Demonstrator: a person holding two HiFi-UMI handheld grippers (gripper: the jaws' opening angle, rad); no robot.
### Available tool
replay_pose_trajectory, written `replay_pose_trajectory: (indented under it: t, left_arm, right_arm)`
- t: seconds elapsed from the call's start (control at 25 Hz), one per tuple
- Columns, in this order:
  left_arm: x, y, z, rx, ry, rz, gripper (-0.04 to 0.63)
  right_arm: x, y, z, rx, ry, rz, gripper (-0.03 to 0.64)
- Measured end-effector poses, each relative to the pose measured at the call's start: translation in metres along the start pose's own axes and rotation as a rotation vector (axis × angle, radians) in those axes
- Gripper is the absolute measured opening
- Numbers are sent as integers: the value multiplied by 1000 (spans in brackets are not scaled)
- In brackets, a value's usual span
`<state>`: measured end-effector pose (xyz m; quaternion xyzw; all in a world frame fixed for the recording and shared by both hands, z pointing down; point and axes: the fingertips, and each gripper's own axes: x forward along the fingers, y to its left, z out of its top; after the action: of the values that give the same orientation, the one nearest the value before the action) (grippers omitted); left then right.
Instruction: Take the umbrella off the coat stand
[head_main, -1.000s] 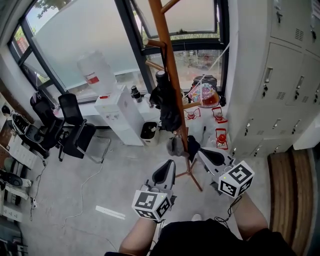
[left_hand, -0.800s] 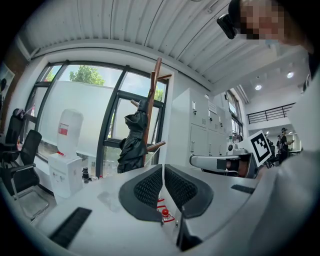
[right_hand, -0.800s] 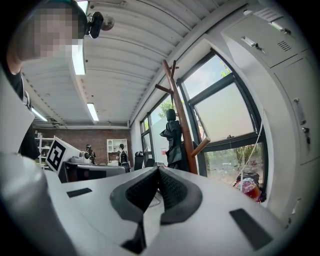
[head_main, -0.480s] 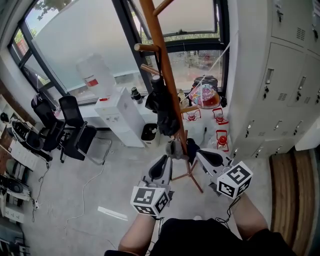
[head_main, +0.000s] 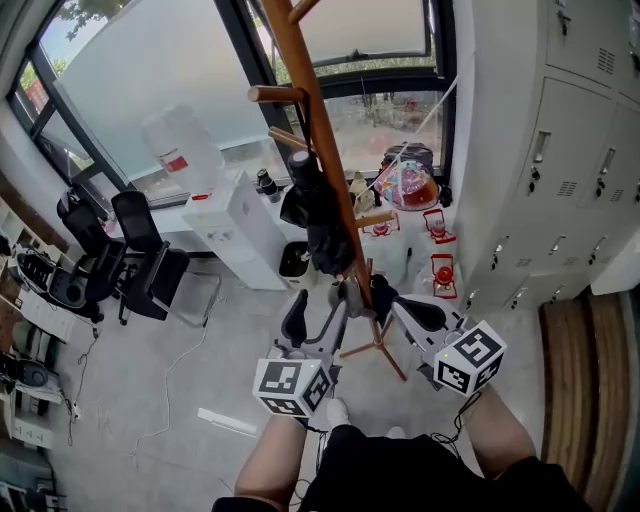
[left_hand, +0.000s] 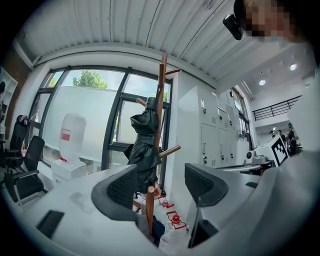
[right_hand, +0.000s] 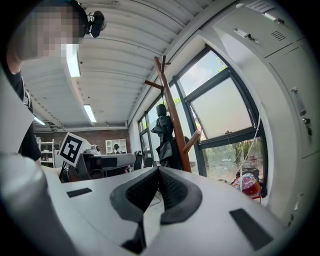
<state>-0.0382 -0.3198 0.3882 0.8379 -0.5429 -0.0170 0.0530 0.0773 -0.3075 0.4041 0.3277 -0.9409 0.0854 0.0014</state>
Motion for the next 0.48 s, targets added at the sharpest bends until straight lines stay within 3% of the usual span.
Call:
replay_pose_trajectory:
  t: [0.48]
  left_arm:
    - [52,36,21,55,15,-86,330]
  right_arm:
    - [32,-16,5,0,-22,-61,54]
